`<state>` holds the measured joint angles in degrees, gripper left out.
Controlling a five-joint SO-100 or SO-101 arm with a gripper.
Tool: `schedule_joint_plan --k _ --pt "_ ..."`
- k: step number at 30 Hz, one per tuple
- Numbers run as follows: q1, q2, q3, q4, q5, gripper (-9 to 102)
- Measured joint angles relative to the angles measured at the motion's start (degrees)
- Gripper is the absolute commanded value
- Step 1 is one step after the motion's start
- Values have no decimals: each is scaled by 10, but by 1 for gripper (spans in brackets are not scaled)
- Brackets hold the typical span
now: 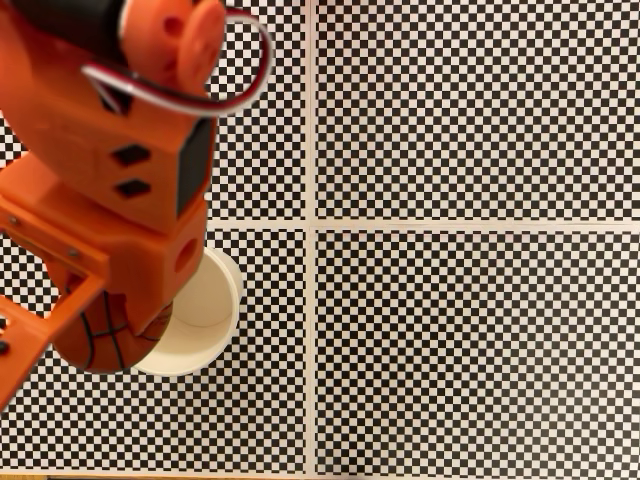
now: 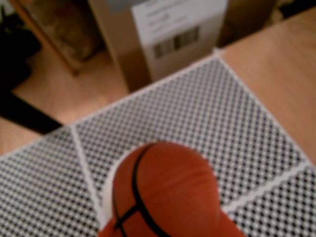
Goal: Grasp basketball and place into cup.
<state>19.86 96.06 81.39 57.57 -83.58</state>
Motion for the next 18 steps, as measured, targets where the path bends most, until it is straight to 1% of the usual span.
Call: schedule_joint_plan --k 18 --pt "-19 -19 0 0 -1 0"
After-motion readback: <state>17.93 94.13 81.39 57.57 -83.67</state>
